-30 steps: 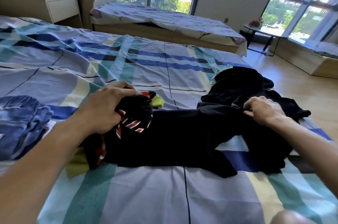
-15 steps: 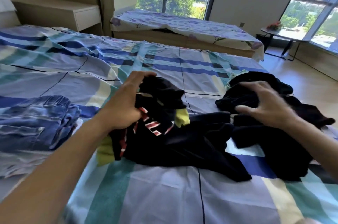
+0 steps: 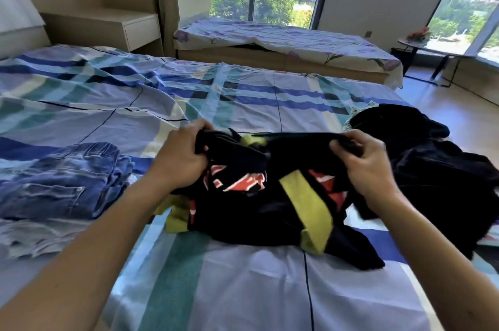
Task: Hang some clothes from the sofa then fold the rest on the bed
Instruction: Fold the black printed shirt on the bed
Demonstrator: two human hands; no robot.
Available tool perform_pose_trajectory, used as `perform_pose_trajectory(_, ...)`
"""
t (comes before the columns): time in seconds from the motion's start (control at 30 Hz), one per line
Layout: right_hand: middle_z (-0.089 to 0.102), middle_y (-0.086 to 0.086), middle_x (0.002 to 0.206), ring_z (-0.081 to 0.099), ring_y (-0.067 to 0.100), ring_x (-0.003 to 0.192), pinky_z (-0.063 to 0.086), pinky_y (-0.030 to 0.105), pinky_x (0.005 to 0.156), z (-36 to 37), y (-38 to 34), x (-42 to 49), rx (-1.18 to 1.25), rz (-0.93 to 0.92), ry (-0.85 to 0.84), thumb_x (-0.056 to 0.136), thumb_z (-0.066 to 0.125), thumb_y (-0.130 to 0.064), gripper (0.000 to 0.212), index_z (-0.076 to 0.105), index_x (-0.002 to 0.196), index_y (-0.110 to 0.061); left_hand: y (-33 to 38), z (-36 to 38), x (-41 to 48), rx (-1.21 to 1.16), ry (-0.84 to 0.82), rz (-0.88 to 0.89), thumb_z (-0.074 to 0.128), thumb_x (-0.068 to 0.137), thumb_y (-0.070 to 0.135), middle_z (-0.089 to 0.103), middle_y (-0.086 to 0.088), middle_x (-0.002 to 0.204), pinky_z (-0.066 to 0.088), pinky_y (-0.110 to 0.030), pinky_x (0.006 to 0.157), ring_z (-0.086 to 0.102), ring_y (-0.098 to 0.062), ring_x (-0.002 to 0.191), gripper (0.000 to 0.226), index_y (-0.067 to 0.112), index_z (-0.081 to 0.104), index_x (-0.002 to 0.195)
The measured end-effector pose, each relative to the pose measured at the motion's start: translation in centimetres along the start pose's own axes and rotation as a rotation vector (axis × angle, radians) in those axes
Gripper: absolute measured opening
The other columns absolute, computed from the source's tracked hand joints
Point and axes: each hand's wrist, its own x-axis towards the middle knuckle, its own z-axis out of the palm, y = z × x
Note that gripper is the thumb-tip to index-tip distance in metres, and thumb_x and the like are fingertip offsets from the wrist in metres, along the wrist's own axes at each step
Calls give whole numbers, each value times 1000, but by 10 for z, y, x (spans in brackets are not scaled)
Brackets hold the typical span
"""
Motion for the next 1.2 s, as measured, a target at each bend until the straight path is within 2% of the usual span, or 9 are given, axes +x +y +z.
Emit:
perform_pose_trajectory(0.23,75,17,95,72,33,90,58,52,86,-55,37,23,-80,332,259,97,61,-33,27,71,85,-11,-28,-15,13,51,50,-245,58,80,0,71,-8,92,53,-40,76,66,-31,86,42,30,62,109)
perform_pose_trajectory(0.33,74,8,85,70,32,89,58,47,83,-62,53,21,-481,415,24,84,67,-39,20,72,83,-20,-29,-14,13,61,-75,-343,60,79,7,72,-12,94,50,-36,77,65,-31,87,29,29,66,96)
perform_pose_trajectory(0.43,65,6,111,59,31,114,49,45,97,-52,52,16,-902,351,-249,79,73,-33,28,68,107,-28,-21,-16,8,105,-339,-446,75,61,42,73,-7,86,48,-30,67,67,-24,78,32,23,67,85)
perform_pose_trajectory(0.53,53,4,141,43,26,137,33,47,114,-31,51,14,-851,46,-342,74,79,-42,72,52,139,-25,-12,-15,3,280,-637,-462,80,52,79,73,7,74,52,-32,65,70,-14,71,68,20,67,83)
perform_pose_trajectory(0.63,45,2,153,35,21,145,15,47,124,0,52,6,-786,-44,-483,79,78,-48,89,34,153,-26,-6,0,-5,419,-656,-405,62,45,97,70,7,88,53,-37,77,69,-16,80,88,22,59,91)
perform_pose_trajectory(0.73,61,3,134,50,25,132,29,46,117,21,65,0,-867,-35,-517,78,75,-52,83,37,148,-30,0,19,-8,334,-460,-366,69,55,88,63,-1,120,56,-40,85,63,-20,102,92,25,52,120)
perform_pose_trajectory(0.83,70,1,112,62,28,111,45,42,92,24,72,-2,-883,-92,-438,84,70,-46,42,57,121,-32,2,31,-9,166,-321,-415,77,64,74,58,-3,133,55,-43,93,59,-24,116,92,21,51,135)
perform_pose_trajectory(0.97,70,-1,96,64,25,96,50,44,80,15,69,-4,-607,-99,-307,92,60,-34,9,61,99,-28,-21,24,2,90,-333,-515,86,73,45,74,-5,100,56,-39,91,70,-22,90,45,12,71,98)
perform_pose_trajectory(1.2,71,2,102,66,24,100,50,40,83,-21,31,24,-398,-51,-25,101,50,-29,19,67,104,-21,-14,-14,37,-216,-256,-437,72,90,8,67,-12,81,44,-29,65,61,-24,73,3,5,71,89)
